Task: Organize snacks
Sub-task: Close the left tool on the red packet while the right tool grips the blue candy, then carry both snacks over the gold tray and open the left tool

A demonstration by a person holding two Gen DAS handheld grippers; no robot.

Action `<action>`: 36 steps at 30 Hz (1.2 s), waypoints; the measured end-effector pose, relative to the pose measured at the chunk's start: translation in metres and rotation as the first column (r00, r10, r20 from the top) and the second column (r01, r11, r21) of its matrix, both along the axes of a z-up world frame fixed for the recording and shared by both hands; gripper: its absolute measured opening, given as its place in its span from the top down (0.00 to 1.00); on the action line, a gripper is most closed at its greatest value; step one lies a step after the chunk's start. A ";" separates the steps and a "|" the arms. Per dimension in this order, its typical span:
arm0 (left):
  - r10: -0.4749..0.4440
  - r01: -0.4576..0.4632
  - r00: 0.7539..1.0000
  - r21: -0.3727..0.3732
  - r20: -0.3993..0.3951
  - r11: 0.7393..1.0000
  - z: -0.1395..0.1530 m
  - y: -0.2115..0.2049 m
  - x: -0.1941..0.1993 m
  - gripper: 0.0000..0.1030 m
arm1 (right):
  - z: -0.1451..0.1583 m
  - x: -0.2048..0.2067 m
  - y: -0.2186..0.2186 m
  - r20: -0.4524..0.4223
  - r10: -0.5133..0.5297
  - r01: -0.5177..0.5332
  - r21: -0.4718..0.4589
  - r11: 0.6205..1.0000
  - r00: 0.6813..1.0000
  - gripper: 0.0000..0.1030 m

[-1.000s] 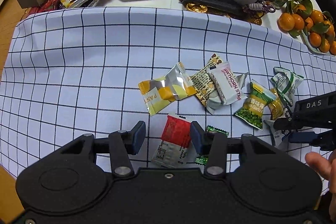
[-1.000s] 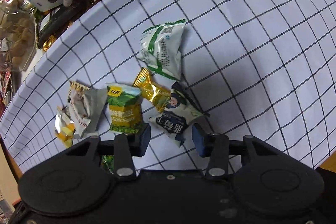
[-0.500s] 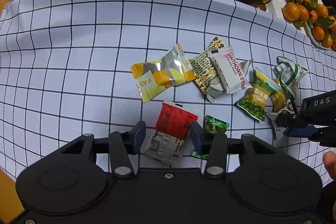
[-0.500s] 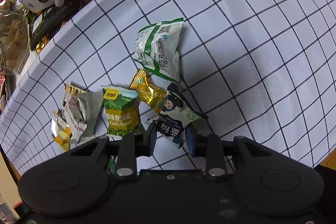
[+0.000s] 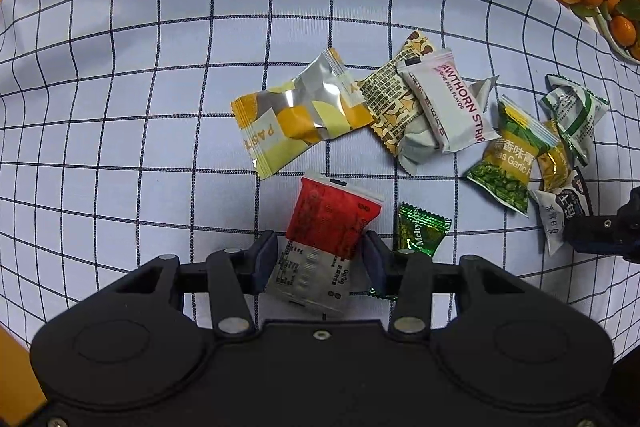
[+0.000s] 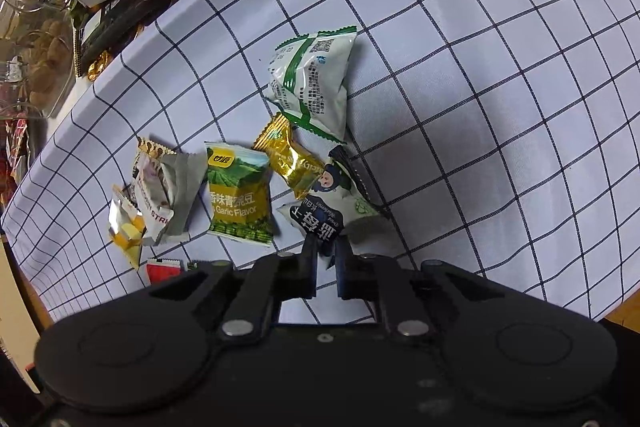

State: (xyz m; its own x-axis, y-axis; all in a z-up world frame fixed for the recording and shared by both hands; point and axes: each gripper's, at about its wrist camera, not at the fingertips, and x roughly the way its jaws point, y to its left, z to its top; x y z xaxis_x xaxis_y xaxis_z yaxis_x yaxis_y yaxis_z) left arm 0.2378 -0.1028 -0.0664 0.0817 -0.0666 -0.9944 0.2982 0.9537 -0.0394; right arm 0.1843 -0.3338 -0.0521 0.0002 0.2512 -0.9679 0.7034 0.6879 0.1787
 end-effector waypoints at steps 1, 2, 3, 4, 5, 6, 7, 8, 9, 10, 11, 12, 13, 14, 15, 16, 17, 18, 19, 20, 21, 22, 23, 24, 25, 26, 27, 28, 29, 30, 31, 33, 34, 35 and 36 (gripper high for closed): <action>-0.002 0.002 1.000 0.001 0.005 1.000 -0.001 0.000 -0.001 0.49 | 0.000 -0.001 -0.001 0.001 0.001 -0.001 -0.005 1.000 1.000 0.88; -0.005 0.005 1.000 0.002 0.010 1.000 -0.001 -0.001 -0.001 0.49 | 0.000 -0.001 -0.001 0.003 0.003 -0.003 -0.010 1.000 1.000 0.88; -0.004 0.004 1.000 0.008 0.017 1.000 -0.001 -0.002 -0.001 0.49 | 0.000 -0.002 -0.001 0.005 0.004 -0.004 -0.012 1.000 1.000 0.84; -0.001 0.001 1.000 0.011 0.026 1.000 -0.002 -0.002 -0.002 0.53 | 0.001 -0.002 -0.002 0.005 -0.002 0.002 -0.019 1.000 1.000 0.80; 0.000 0.000 0.999 0.008 0.037 1.000 -0.001 -0.003 -0.003 0.55 | 0.002 -0.002 -0.003 0.006 -0.010 0.010 -0.026 1.000 1.000 0.79; 0.000 0.000 0.999 0.009 0.041 1.000 -0.001 -0.004 -0.004 0.57 | 0.003 -0.003 -0.004 0.006 -0.015 0.016 -0.033 0.999 1.000 0.76; 0.004 -0.004 0.999 0.009 0.041 1.000 0.000 -0.006 -0.005 0.57 | 0.003 -0.003 -0.005 0.009 -0.021 0.021 -0.037 0.999 1.000 0.71; 0.010 -0.010 0.999 0.006 0.040 1.000 0.000 -0.006 -0.005 0.58 | 0.003 -0.003 -0.005 0.011 -0.029 0.030 -0.038 0.999 1.000 0.69; 0.016 -0.016 0.999 0.005 0.038 1.000 0.000 -0.005 -0.004 0.58 | 0.003 -0.003 -0.006 0.013 -0.040 0.040 -0.035 0.999 0.999 0.68; 0.022 -0.022 0.999 0.005 0.036 1.000 0.001 -0.005 -0.004 0.59 | 0.003 -0.003 -0.007 0.012 -0.050 0.050 -0.031 0.998 0.999 0.68; 0.029 -0.029 0.999 0.005 0.036 1.000 0.002 -0.004 -0.004 0.59 | 0.002 -0.004 -0.008 0.012 -0.060 0.060 -0.025 0.998 0.998 0.68; 0.037 -0.037 0.999 0.006 0.039 0.999 0.004 -0.001 -0.004 0.59 | 0.001 -0.004 -0.008 0.011 -0.067 0.067 -0.018 0.998 0.998 0.67; 0.042 -0.042 0.998 0.009 0.046 0.999 0.007 0.001 -0.004 0.59 | 0.000 -0.004 -0.008 0.010 -0.072 0.072 -0.012 0.997 0.997 0.66; 0.044 -0.045 0.997 0.014 0.057 0.999 0.010 0.002 -0.004 0.59 | -0.001 -0.003 -0.007 0.007 -0.075 0.075 -0.009 0.997 0.997 0.65; 0.045 -0.047 0.997 0.024 0.070 0.999 0.015 0.005 -0.005 0.59 | -0.002 -0.003 -0.006 0.006 -0.077 0.077 -0.005 0.997 0.997 0.63; 0.044 -0.047 0.995 0.033 0.084 0.998 0.018 0.006 -0.006 0.59 | -0.004 -0.003 -0.004 0.006 -0.077 0.077 0.000 0.997 0.997 0.63; 0.043 -0.048 0.994 0.042 0.098 0.998 0.020 0.006 -0.007 0.59 | -0.006 -0.002 -0.002 0.003 -0.074 0.074 0.001 0.997 0.997 0.63; 0.039 -0.045 0.993 0.050 0.111 0.998 0.023 0.006 -0.008 0.59 | -0.008 -0.002 0.000 0.001 -0.071 0.071 -0.001 0.998 0.998 0.63; 0.035 -0.041 0.992 0.055 0.117 0.998 0.024 0.006 -0.009 0.59 | -0.010 -0.002 0.002 0.002 -0.070 0.070 -0.003 0.998 0.998 0.62; 0.030 -0.037 0.992 0.057 0.122 0.998 0.026 0.006 -0.010 0.58 | -0.012 -0.001 0.004 -0.001 -0.069 0.069 -0.007 0.998 0.998 0.62; 0.026 -0.033 0.992 0.056 0.122 0.998 0.027 0.006 -0.010 0.58 | -0.013 0.000 0.004 -0.003 -0.068 0.068 -0.008 0.998 0.998 0.62; 0.024 -0.031 0.993 0.052 0.119 0.998 0.027 0.006 -0.010 0.58 | -0.014 0.001 0.005 -0.005 -0.070 0.070 -0.007 0.998 0.998 0.61; 0.024 -0.030 0.993 0.046 0.114 0.999 0.029 0.008 -0.009 0.58 | -0.016 0.002 0.006 -0.010 -0.070 0.070 -0.006 0.998 0.997 0.61; 0.026 -0.030 0.994 0.039 0.108 0.999 0.029 0.008 -0.010 0.58 | -0.017 0.004 0.006 -0.015 -0.070 0.070 -0.006 0.998 0.997 0.61; 0.027 -0.031 0.994 0.032 0.102 0.999 0.029 0.008 -0.009 0.58 | -0.018 0.005 0.006 -0.017 -0.071 0.071 -0.004 0.997 0.997 0.59; 0.028 -0.031 0.995 0.025 0.098 0.999 0.030 0.008 -0.008 0.58 | -0.021 0.007 0.007 -0.022 -0.074 0.074 -0.003 0.997 0.997 0.59; 0.030 -0.032 0.995 0.019 0.095 0.999 0.029 0.006 -0.011 0.58 | -0.022 0.009 0.007 -0.029 -0.077 0.076 -0.002 0.997 0.997 0.57; 0.032 -0.034 0.995 0.018 0.094 0.999 0.031 0.006 -0.012 0.58 | -0.022 0.010 0.008 -0.029 -0.078 0.078 -0.007 0.997 0.997 0.57; 0.034 -0.035 0.995 0.018 0.095 0.999 0.031 0.007 -0.012 0.58 | -0.023 0.012 0.008 -0.034 -0.078 0.078 -0.008 0.997 0.996 0.57; 0.035 -0.037 0.995 0.018 0.097 0.999 0.031 0.009 -0.013 0.58 | -0.023 0.013 0.009 -0.037 -0.075 0.075 -0.009 0.997 0.996 0.57; 0.037 -0.039 0.995 0.017 0.096 0.999 0.032 0.010 -0.013 0.58 | -0.024 0.014 0.009 -0.041 -0.073 0.073 -0.013 0.997 0.996 0.58; 0.041 -0.042 0.995 0.008 0.092 0.999 0.034 0.013 -0.012 0.58 | -0.024 0.015 0.011 -0.036 -0.061 0.061 -0.019 0.998 0.997 0.62; 0.044 -0.044 0.995 0.001 0.086 0.999 0.036 0.016 -0.011 0.58 | -0.022 0.014 0.011 -0.030 -0.046 0.046 -0.020 0.999 0.998 0.67; 0.046 -0.046 0.996 -0.004 0.082 0.999 0.037 0.018 -0.012 0.58 | -0.021 0.014 0.012 -0.025 -0.034 0.034 -0.024 0.999 0.999 0.68; 0.048 -0.047 0.996 -0.013 0.077 0.999 0.037 0.021 -0.012 0.58 | -0.020 0.013 0.014 -0.018 -0.024 0.024 -0.031 0.999 1.000 0.71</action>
State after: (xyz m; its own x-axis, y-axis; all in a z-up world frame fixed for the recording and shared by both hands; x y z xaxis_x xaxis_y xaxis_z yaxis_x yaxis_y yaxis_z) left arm 0.2256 -0.0819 -0.0291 0.1618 -0.0718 -0.9842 0.2553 0.9664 -0.0285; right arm 0.1977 -0.3202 -0.0721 -0.0120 0.2211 -0.9752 0.7228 0.6758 0.1444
